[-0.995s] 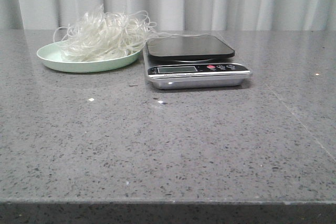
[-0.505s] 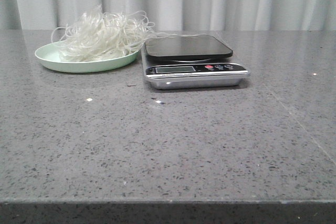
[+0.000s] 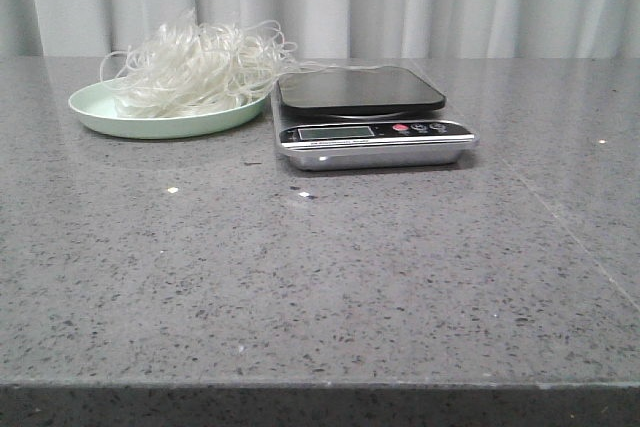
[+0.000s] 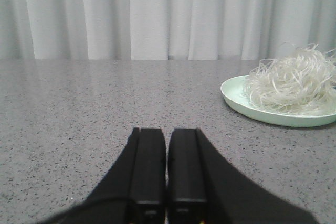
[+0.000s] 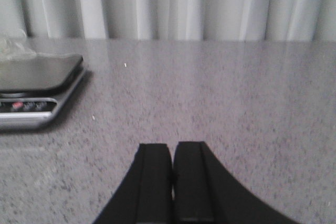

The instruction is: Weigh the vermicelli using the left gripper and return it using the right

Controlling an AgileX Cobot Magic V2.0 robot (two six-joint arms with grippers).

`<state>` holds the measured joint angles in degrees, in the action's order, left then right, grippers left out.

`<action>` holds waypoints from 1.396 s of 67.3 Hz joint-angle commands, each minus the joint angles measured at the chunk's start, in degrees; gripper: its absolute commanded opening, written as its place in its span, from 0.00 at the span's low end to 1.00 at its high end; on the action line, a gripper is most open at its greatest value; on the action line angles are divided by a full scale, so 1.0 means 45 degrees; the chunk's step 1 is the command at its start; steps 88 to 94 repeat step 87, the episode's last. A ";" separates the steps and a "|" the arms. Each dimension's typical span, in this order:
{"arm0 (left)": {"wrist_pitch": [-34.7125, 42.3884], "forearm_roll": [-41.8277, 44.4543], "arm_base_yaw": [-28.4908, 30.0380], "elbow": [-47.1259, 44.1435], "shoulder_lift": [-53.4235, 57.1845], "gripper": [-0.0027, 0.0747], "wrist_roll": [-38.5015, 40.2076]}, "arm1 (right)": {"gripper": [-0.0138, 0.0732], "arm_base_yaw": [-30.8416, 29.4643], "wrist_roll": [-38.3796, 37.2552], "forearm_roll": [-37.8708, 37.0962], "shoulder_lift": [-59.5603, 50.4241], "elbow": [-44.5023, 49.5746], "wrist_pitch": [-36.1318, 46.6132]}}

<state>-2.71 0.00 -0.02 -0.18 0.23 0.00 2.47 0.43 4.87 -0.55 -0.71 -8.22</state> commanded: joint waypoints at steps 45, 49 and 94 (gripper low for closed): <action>0.0951 0.0000 -0.0018 -0.0100 0.0249 0.20 0.0097 | 0.35 -0.0075 0.0105 -0.0180 -0.0233 0.0411 0.1828; 0.0951 0.0000 -0.0018 -0.0100 0.0249 0.20 0.0097 | 0.35 -0.0075 0.0105 -0.0180 -0.0233 0.0411 0.1828; 0.0951 0.0000 -0.0018 -0.0100 0.0249 0.20 0.0097 | 0.35 -0.0075 0.0105 -0.0180 -0.0233 0.0411 0.1828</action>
